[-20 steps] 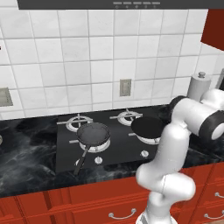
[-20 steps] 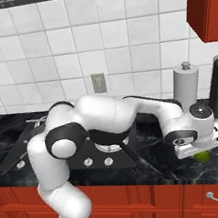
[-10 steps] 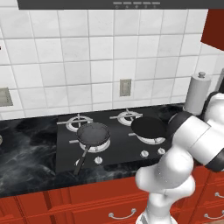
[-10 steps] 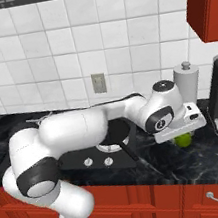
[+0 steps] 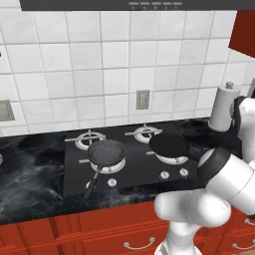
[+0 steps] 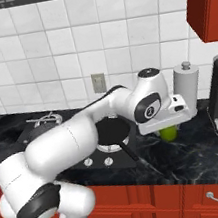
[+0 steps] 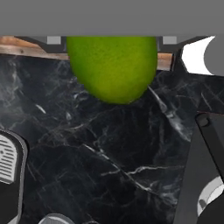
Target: Place both pans onto different burners. Then place the lime and the fish on different pans.
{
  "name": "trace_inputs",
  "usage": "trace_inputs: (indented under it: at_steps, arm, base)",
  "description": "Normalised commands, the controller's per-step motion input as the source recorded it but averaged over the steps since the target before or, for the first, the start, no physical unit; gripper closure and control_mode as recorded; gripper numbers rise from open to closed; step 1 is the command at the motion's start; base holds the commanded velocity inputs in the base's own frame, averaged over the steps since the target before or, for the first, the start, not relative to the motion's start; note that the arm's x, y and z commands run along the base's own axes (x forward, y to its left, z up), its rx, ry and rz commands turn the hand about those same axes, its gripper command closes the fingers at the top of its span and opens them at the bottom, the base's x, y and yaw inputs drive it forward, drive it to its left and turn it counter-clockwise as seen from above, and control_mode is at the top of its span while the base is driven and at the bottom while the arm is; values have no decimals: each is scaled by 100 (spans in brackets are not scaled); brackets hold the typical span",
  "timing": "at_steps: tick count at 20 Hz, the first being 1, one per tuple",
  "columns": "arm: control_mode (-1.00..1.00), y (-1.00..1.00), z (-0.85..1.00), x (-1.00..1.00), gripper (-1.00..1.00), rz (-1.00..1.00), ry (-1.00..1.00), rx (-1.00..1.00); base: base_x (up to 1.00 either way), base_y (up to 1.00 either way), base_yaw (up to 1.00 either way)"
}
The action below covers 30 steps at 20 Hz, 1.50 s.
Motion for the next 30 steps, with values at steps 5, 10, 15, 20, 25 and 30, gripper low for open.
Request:
trace_inputs:
  at_steps: [5,10,15,20,25,30]
  arm:
    - [-100,44,21,-9,100,-6,-1,11]
    - [-100,73,25,5,100,-7,-1,1]
    - [-100,75,13,13,100,-2,-4,0]
    - [-100,62,4,9,100,-3,-7,1]
    - [-100,43,0,11,100,-3,-12,5]
    - [-100,35,0,15,100,-2,-8,4]
  base:
    - [0,0,0]
    - [0,0,0]
    - [0,0,0]
    - [0,0,0]
    - [0,0,0]
    - [0,0,0]
